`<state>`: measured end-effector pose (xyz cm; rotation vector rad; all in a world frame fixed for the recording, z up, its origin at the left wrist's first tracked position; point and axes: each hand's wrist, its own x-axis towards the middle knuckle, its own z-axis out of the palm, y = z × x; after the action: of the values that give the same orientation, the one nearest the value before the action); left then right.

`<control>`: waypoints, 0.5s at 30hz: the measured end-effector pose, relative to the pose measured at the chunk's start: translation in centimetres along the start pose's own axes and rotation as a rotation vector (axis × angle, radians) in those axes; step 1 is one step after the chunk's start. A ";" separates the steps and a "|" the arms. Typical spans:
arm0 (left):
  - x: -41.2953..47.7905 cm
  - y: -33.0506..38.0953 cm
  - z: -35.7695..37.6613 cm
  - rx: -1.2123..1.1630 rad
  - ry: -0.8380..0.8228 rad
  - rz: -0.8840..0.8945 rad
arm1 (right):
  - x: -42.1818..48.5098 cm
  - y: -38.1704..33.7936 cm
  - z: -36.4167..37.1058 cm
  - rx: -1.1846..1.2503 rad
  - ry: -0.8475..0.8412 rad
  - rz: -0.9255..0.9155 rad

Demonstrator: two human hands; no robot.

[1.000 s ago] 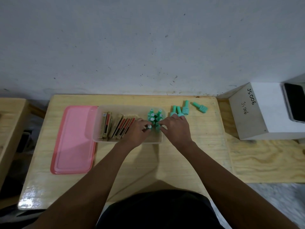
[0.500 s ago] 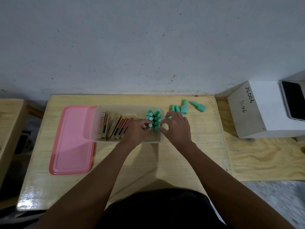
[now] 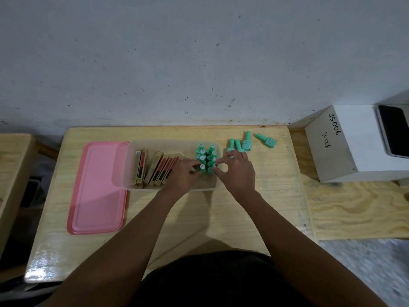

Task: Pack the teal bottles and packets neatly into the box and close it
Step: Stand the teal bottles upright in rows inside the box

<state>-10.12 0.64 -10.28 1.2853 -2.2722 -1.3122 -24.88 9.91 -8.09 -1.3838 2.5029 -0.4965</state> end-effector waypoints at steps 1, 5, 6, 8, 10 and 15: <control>0.0 0.0 0.0 0.001 0.003 -0.005 | 0.0 0.1 0.0 0.009 -0.005 0.006; -0.1 -0.1 0.0 0.006 0.017 -0.074 | -0.2 0.4 -0.1 0.029 -0.011 0.007; 0.0 -0.3 0.0 0.009 0.016 -0.095 | -0.3 0.5 -0.1 0.038 -0.008 0.011; 0.0 -0.4 0.0 0.031 0.009 -0.126 | -0.4 0.6 -0.2 0.054 -0.008 0.020; 0.2 -0.4 0.0 0.050 0.005 -0.145 | -0.4 0.5 -0.2 0.061 -0.011 0.018; 0.5 -0.3 0.1 0.079 0.006 -0.153 | -0.3 0.5 0.0 0.066 -0.013 -0.003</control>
<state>-10.26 0.23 -10.70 1.5152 -2.2817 -1.2747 -25.08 10.39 -8.22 -1.3631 2.4516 -0.5632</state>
